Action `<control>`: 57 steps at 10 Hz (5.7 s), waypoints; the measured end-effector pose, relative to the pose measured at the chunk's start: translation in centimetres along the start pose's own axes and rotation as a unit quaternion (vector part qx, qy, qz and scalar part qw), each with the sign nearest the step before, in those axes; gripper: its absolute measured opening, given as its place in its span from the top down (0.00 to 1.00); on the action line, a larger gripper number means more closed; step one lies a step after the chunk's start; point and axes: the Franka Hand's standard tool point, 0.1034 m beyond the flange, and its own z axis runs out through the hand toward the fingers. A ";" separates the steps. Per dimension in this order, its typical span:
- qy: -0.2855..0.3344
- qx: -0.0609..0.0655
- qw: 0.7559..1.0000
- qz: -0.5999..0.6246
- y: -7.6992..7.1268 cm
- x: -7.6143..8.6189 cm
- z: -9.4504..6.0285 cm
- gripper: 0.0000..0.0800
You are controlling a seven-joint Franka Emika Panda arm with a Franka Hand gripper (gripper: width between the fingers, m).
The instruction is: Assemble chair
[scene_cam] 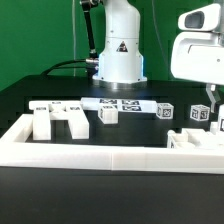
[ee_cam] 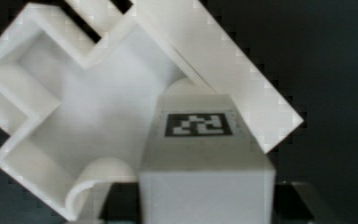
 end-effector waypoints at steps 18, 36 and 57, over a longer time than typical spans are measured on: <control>-0.013 -0.006 0.998 0.061 -0.1 -1.0 0.2 0.19; 0.002 -0.005 0.916 -0.401 -0.2 -0.3 0.0 0.64; 0.002 0.006 0.997 0.074 -0.4 -0.7 0.1 0.21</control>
Offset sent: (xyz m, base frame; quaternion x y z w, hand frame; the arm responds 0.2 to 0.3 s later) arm -0.0066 -0.0005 -0.0045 0.0094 -0.0079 0.2274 0.9737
